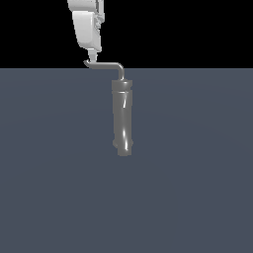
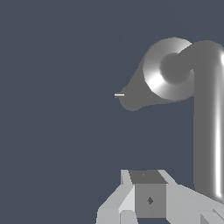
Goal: Turn on the faucet by rotating a designated handle.
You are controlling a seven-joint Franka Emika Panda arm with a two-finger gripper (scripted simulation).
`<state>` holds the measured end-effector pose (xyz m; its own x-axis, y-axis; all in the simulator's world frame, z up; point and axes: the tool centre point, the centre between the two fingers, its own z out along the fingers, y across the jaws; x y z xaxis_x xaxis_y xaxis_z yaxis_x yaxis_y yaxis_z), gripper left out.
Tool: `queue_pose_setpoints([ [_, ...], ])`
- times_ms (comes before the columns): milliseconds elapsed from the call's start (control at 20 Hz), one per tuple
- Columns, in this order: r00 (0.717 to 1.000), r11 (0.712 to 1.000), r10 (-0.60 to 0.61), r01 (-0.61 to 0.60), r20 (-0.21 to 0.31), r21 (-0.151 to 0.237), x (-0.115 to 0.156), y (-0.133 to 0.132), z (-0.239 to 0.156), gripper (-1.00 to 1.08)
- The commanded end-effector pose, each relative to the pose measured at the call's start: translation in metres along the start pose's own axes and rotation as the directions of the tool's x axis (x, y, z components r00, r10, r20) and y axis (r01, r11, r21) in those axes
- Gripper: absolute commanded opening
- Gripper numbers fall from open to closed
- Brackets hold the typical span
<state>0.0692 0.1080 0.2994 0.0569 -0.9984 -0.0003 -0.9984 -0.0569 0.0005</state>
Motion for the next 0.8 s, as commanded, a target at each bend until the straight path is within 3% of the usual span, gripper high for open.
queue_pose_setpoints([
  [0, 1.000, 1.000, 0.000, 0.000, 0.000, 0.000, 0.000, 0.000, 0.000, -1.00],
  [750, 1.000, 1.000, 0.001, -0.001, 0.000, 0.000, -0.002, 0.040, 0.000, -1.00],
])
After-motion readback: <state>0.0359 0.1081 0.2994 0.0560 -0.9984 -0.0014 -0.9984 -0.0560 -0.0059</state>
